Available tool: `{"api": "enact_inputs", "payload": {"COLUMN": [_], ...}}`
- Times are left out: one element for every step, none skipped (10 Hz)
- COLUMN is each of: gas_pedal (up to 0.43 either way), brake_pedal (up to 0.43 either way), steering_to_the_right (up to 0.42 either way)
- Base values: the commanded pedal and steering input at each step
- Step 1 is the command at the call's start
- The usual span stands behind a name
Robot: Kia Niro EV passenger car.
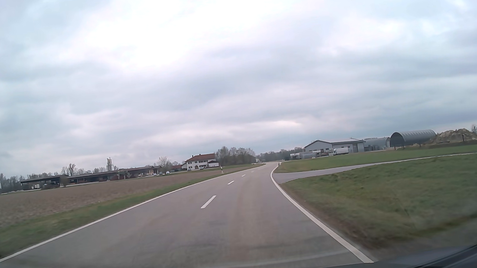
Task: Follow the waypoints while adhering to traffic rules and regulations
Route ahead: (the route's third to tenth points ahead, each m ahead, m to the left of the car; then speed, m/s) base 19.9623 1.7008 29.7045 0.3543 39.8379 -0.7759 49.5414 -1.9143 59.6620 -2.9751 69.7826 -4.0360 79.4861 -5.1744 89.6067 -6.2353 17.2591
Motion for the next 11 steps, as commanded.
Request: {"api": "enact_inputs", "payload": {"gas_pedal": [0.268, 0.268, 0.268, 0.268, 0.268, 0.268, 0.268, 0.268, 0.268, 0.268, 0.268], "brake_pedal": [0.0, 0.0, 0.0, 0.0, 0.0, 0.0, 0.0, 0.0, 0.0, 0.0, 0.0], "steering_to_the_right": [0.015, 0.014, 0.014, 0.014, 0.014, 0.014, 0.014, 0.013, 0.012, 0.012, 0.012]}}
